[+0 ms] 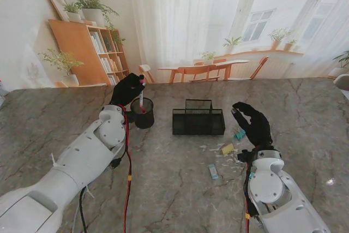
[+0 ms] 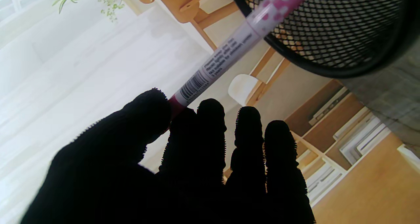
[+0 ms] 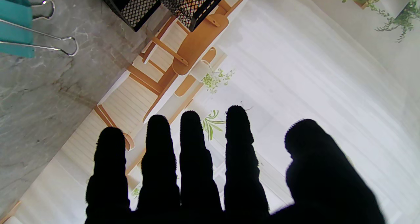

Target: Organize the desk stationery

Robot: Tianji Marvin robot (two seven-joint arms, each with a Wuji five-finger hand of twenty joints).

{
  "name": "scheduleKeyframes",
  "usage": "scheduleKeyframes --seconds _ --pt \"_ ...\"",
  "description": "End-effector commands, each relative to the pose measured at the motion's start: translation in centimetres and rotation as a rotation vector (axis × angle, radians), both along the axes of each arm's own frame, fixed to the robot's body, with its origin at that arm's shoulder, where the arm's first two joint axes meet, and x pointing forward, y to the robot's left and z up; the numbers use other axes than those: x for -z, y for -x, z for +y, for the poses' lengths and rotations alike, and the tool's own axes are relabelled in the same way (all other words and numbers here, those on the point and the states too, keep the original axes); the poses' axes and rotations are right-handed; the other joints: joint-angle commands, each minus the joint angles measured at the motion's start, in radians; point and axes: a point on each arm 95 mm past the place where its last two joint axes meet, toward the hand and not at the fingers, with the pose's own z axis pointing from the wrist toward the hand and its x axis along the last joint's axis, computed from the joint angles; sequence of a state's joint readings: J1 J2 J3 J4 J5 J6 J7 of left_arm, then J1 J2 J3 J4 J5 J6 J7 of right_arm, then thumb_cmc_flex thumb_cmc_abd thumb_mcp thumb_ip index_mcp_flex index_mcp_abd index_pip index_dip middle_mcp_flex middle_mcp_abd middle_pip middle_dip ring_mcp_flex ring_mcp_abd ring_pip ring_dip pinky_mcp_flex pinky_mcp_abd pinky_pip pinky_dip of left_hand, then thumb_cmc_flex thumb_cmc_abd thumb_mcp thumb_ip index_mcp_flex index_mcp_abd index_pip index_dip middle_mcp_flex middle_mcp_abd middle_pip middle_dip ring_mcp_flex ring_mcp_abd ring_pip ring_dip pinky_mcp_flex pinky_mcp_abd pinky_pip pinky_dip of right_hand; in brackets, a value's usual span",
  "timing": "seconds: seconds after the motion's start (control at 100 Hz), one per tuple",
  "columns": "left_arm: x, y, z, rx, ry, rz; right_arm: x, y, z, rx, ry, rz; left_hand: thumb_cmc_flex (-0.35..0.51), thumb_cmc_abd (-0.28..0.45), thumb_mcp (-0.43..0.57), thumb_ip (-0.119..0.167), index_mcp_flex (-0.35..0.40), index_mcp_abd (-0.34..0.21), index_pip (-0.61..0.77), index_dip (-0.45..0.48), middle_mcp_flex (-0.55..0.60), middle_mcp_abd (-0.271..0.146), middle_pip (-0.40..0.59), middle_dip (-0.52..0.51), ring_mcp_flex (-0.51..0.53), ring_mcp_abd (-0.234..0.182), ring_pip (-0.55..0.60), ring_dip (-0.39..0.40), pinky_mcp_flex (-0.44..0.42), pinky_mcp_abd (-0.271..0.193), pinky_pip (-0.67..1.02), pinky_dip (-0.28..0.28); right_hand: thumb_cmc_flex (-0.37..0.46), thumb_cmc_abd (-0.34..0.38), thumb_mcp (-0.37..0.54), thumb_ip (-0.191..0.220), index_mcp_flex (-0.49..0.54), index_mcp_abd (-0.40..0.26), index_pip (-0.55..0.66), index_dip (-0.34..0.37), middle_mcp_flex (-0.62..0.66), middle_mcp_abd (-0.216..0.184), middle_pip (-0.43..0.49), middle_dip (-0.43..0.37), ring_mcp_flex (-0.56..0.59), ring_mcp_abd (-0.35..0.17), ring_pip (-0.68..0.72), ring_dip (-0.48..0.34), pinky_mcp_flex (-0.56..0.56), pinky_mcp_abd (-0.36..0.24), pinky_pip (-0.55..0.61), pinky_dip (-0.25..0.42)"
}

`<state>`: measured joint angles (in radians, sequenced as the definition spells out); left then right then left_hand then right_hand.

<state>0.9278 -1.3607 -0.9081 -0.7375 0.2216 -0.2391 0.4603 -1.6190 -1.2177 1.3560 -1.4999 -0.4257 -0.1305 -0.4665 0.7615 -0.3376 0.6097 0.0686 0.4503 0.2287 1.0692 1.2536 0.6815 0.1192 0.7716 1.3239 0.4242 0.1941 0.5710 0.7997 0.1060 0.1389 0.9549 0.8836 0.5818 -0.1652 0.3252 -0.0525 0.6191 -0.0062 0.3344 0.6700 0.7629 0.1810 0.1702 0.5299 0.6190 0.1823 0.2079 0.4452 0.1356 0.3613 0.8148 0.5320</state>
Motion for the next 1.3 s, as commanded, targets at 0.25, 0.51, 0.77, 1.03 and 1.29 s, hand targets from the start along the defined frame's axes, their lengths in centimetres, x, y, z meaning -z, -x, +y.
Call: scheduleKeyframes --seconds 0.25,0.51,0.77,1.03,1.29 --pt "2.0 0.2 0.0 0.021 -0.023 0.047 0.2 -0.1 0.1 -0.011 0.001 0.016 0.155 0.012 -0.02 0.018 -0.028 -0.086 0.029 -0.019 -0.057 -0.103 -0.112 0.047 -0.023 -0.021 -0.046 -0.015 -0.006 -0.043 -0.063 -0.046 0.004 0.037 -0.027 0.031 0.006 -0.02 0.011 0.01 0.006 -0.003 0.017 0.017 0.003 0.006 0.002 0.01 -0.006 0.012 0.016 0.02" --pt "2.9 0.8 0.0 0.009 -0.021 0.067 0.2 -0.1 0.1 -0.01 0.001 0.015 0.218 0.053 -0.157 -0.039 -0.073 -0.106 -0.072 -0.057 -0.107 -0.061 -0.224 0.036 -0.068 -0.008 -0.073 -0.029 -0.067 -0.01 -0.096 -0.048 0.004 0.038 -0.027 0.031 0.008 -0.021 0.012 0.01 0.007 -0.005 0.018 0.017 0.005 0.005 0.003 0.01 -0.007 0.013 0.016 0.02" --pt "2.9 1.1 -0.1 0.034 -0.037 0.066 0.2 -0.1 0.1 -0.01 -0.002 0.012 0.262 0.306 -0.513 -0.014 -0.162 -0.066 -0.725 -0.4 -0.333 0.007 -0.492 -0.67 -0.19 -0.039 -0.258 -0.191 -0.182 -0.016 -0.297 -0.087 0.004 0.038 -0.027 0.031 0.009 -0.02 0.012 0.01 0.007 -0.002 0.017 0.017 0.005 0.006 0.003 0.01 -0.007 0.013 0.016 0.02" --pt "2.4 1.3 0.1 0.059 -0.053 0.054 0.2 0.0 0.0 -0.005 -0.002 0.008 0.13 0.337 -0.635 -0.091 -0.273 -0.016 -1.03 -0.71 -0.455 0.041 -0.728 -0.962 -0.28 -0.064 -0.452 -0.384 -0.216 -0.001 -0.701 -0.102 0.004 0.037 -0.027 0.031 0.01 -0.021 0.012 0.01 0.007 -0.003 0.017 0.017 0.005 0.006 0.003 0.01 -0.006 0.013 0.016 0.02" --pt "0.4 3.0 0.7 0.132 -0.11 0.023 0.1 0.0 0.1 -0.013 -0.003 0.005 -0.009 0.354 -0.639 -0.091 -0.319 -0.115 -1.075 -0.89 -0.576 0.04 -0.77 -1.077 -0.4 -0.064 -0.574 -0.59 -0.175 0.085 -0.927 -0.497 0.003 0.037 -0.027 0.031 0.006 -0.021 0.011 0.01 0.006 -0.001 0.017 0.017 0.004 0.006 0.002 0.01 -0.007 0.013 0.016 0.02"
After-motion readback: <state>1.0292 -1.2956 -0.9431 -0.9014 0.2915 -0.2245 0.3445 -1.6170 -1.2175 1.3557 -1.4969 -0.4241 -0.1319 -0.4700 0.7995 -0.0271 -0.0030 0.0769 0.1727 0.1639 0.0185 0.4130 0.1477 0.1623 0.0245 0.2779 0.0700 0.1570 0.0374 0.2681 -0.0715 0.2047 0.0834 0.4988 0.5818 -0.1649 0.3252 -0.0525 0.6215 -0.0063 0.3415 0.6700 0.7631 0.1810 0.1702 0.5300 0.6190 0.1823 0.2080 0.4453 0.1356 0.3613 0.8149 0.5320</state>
